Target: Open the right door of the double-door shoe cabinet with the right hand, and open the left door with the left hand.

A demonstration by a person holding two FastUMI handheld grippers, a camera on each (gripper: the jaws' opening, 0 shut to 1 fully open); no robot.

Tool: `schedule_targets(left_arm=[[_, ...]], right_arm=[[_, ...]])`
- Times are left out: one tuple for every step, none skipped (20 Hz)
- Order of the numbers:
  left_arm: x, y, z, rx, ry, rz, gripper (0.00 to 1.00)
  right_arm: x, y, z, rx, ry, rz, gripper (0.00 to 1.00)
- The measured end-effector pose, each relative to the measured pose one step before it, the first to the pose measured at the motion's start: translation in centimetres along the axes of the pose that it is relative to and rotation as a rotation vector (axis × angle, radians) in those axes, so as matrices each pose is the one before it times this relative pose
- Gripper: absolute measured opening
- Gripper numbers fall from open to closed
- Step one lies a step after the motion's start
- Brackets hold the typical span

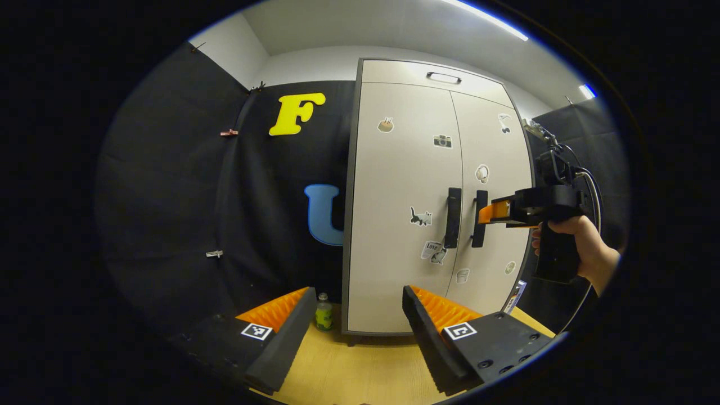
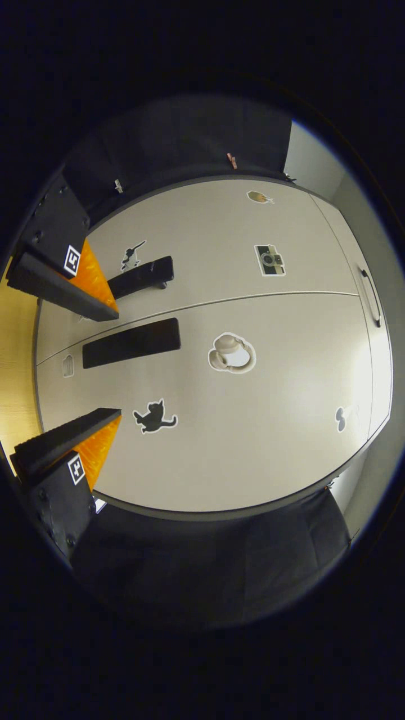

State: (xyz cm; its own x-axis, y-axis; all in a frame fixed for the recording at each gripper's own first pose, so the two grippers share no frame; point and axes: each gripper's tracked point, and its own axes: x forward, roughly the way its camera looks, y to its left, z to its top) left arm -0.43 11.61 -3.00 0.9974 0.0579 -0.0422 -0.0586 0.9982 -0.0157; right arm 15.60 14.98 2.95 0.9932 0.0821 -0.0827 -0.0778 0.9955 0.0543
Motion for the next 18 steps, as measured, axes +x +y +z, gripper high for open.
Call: schedule_targets(left_arm=[[0.069, 0.270, -0.032, 0.01015, 0.00207, 0.00916, 0.95], [0.161, 0.167, -0.062, 0.00977, 0.00273, 0.00747, 0.95], [0.063, 0.107, -0.028, 0.00708, 0.00391, 0.00521, 0.95], [0.038, 0.070, -0.194, 0.00541, 0.00518, 0.00186, 0.95], [0.040, -0.050, -0.132, 0.00447, 0.00579, 0.00012, 0.95], [0.035, 0.005, -0.188, 0.00348, 0.00430, 0.00246, 0.95], [0.056, 0.018, -0.106, 0.00182, 0.00270, 0.00356, 0.95], [0.077, -0.013, -0.273, -0.00043, 0.00531, 0.00262, 0.95], [0.103, -0.043, -0.206, -0.00212, 0.00633, 0.00283, 0.95], [0.030, -0.029, -0.144, -0.00324, 0.00539, 0.00277, 0.95], [-0.010, 0.056, -0.001, -0.00299, 0.00245, 0.00471, 0.95], [0.036, 0.078, 0.009, -0.00132, -0.00051, 0.00457, 0.95], [-0.003, -0.069, 0.128, -0.00063, -0.00261, 0.00055, 0.95], [-0.064, -0.107, 0.082, -0.00053, -0.00340, -0.00123, 0.95], [-0.035, -0.099, 0.053, 0.00079, -0.00163, -0.00183, 0.95], [-0.106, -0.059, -0.004, 0.00202, -0.00166, -0.00219, 0.95], [-0.131, -0.060, 0.094, 0.00328, -0.00187, -0.00079, 0.95], [-0.151, 0.016, 0.012, 0.00242, -0.00193, 0.00041, 0.95]], right_arm=[[0.685, 0.013, 0.065, -0.00435, -0.00101, -0.00388, 0.98], [0.609, 0.017, -0.064, -0.00723, 0.00197, -0.00545, 0.98], [0.668, 0.039, -0.143, -0.01176, 0.00896, -0.00332, 0.98], [0.562, 0.193, 0.006, -0.01186, 0.00454, 0.00239, 0.98], [0.519, 0.256, 0.014, -0.01067, 0.00207, 0.00388, 0.98], [0.428, 0.195, 0.100, -0.01102, -0.00434, 0.00299, 0.98], [0.373, 0.080, -0.025, -0.01200, -0.00111, -0.00071, 0.98], [0.289, 0.189, -0.032, -0.00962, 0.00102, 0.00330, 0.97], [0.244, 0.011, -0.100, -0.00084, 0.00460, -0.00229, 0.92], [0.072, -0.275, 0.011, -0.00143, -0.00100, -0.01724, 0.88], [0.092, -0.178, 0.072, -0.00466, -0.00242, -0.00709, 0.78], [-0.015, 0.081, -0.097, -0.00569, 0.00362, 0.00230, 0.73], [-0.078, 0.372, -0.215, -0.00795, 0.00821, 0.01913, 0.68], [-0.090, 0.795, -0.197, 0.00167, 0.00999, 0.02718, 0.68], [-0.344, 0.202, -0.087, -0.00690, 0.00355, 0.00021, 0.46], [0.199, -0.130, -0.007, -0.01029, -0.00065, -0.00948, 0.37], [0.236, 0.013, -0.128, -0.00314, -0.00006, 0.00277, 0.37], [-0.096, 0.077, -0.020, -0.00351, 0.00085, 0.00895, 0.40]])
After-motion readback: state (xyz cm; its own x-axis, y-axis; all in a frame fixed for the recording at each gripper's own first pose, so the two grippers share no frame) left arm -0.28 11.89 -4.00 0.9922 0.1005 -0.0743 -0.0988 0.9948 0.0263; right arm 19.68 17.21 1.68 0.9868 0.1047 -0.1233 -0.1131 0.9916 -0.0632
